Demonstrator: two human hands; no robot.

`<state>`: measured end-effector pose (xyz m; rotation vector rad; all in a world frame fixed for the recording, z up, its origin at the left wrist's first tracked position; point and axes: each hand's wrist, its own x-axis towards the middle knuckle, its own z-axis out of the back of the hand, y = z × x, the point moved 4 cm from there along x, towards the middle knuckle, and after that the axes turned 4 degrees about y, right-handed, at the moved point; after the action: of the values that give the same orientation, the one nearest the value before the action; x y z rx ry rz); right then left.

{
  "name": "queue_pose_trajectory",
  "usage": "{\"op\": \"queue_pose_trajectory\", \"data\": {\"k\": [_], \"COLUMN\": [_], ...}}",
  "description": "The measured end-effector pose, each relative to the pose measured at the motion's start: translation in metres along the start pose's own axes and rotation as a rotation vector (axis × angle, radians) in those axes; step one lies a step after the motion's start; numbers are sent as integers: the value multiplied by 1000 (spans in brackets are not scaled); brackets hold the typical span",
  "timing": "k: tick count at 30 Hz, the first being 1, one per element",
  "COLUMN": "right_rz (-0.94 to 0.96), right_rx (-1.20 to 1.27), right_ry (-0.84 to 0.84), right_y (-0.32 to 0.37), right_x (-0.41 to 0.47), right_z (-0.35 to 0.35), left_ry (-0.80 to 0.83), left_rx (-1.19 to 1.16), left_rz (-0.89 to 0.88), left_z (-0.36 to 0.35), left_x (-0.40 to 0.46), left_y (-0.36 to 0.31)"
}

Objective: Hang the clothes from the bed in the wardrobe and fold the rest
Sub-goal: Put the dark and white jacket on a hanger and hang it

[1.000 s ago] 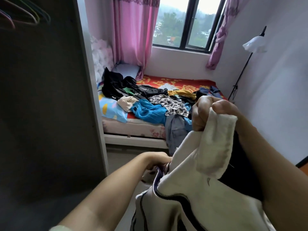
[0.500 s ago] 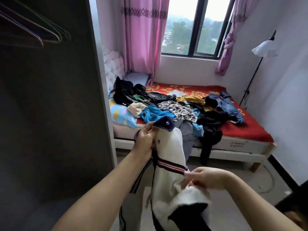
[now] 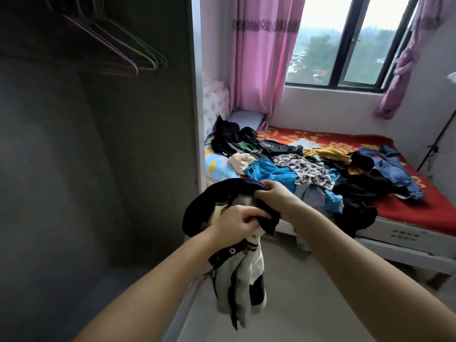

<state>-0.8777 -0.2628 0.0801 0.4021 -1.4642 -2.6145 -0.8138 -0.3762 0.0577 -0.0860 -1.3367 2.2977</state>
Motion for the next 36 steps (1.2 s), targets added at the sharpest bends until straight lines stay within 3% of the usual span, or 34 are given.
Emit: {"op": "queue_pose_trajectory", "data": {"k": [2, 3, 5, 6, 8, 10, 12, 15, 19, 24, 28, 32, 36], "right_rz": [48, 63, 82, 87, 90, 106, 135, 173, 173, 123, 127, 98, 436], "right_rx": [65, 110, 134, 129, 160, 207, 219, 225, 105, -201, -291, -456, -712], "right_ry": [-31, -21, -12, -3, 14, 48, 45, 33, 51, 167, 269, 416, 383], "right_y": [10, 15, 22, 26, 34, 46, 62, 86, 104, 106, 121, 144, 221], "right_x": [5, 9, 16, 20, 25, 32, 45, 61, 76, 101, 117, 121, 119], "right_z": [-4, -10, -21, -30, -47, -63, -71, -69, -61, -89, -121, -139, -172], "left_ry": [-67, -208, -497, -521, -267, -74, -126, -346, -735, -1126, -1227, -1309, -1485], "left_rx": [-118, -125, 18, 89, 193, 241, 140, -207, -613, -684, -842, -749, -502], "left_rz": [112, 164, 318, 479, 776, 883, 964, 1051, 1011, 792, 622, 495, 501], "left_z": [25, 42, 68, 72, 54, 34, 35, 70, 139, 206, 229, 253, 280], "left_x": [-10, -18, -35, -46, -62, -75, -84, -93, -102, -106, -105, -113, -140], "left_y": [11, 23, 59, 79, 120, 148, 167, 176, 173, 145, 105, 64, 59]}}
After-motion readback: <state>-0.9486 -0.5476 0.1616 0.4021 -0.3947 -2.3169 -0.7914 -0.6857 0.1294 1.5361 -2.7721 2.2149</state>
